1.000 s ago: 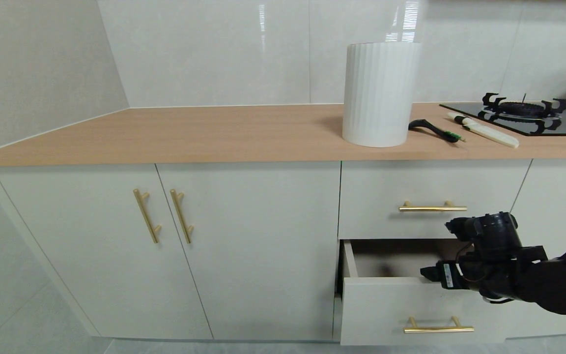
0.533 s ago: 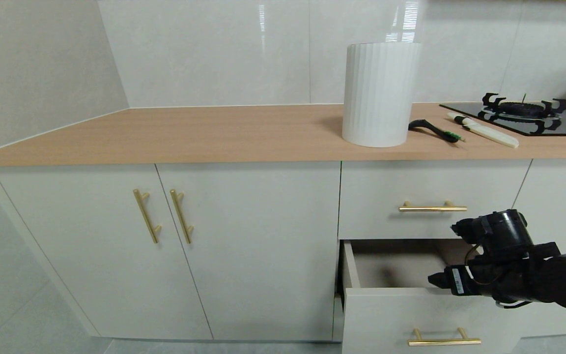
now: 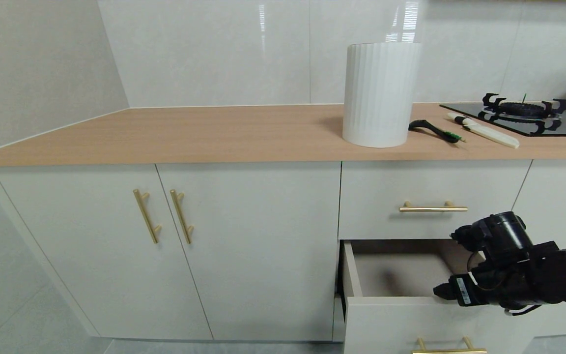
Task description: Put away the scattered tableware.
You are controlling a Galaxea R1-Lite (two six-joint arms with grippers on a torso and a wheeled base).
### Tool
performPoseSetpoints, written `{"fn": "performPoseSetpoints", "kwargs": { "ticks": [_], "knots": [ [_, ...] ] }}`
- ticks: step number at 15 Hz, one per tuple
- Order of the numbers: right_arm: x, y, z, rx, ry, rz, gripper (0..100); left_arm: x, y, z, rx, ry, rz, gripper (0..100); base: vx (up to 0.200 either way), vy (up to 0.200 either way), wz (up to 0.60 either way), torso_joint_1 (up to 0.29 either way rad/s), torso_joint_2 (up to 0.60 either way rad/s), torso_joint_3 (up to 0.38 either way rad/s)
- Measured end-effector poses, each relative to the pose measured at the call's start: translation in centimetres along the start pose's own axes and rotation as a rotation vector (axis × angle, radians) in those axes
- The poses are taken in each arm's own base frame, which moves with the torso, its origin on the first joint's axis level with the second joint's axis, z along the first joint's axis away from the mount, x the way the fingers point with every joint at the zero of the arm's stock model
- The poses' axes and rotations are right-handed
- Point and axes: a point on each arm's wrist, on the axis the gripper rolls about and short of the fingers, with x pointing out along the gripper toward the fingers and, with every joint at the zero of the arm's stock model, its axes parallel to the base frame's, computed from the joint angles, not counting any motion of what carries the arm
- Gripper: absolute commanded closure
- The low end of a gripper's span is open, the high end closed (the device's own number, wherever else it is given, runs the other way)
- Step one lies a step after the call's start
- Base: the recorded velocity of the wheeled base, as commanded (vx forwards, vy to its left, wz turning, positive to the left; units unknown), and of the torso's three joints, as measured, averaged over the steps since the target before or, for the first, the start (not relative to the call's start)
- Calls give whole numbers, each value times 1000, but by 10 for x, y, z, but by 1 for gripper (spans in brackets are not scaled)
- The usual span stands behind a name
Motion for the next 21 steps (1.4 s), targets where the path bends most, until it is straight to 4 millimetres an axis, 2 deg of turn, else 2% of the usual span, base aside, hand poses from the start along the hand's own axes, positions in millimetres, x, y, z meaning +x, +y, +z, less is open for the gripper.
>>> {"fn": "performPoseSetpoints", "kwargs": {
  "ticks": [5,13,16,18,21],
  "knots": [
    [-7,-1,-16,-85,202,-11,0,0,0,0,0,0,0,0,0,0,0,0,0,0],
    [-36,0,-37,-292,497,11,0,0,0,0,0,0,0,0,0,0,0,0,0,0],
    [-38,3,-36,-307,498,13,0,0,0,0,0,0,0,0,0,0,0,0,0,0],
    [-43,3,-26,-274,449,8,0,0,0,0,0,0,0,0,0,0,0,0,0,0],
    [-67,3,-6,-144,305,27,0,0,0,0,0,0,0,0,0,0,0,0,0,0]
  ]
}}
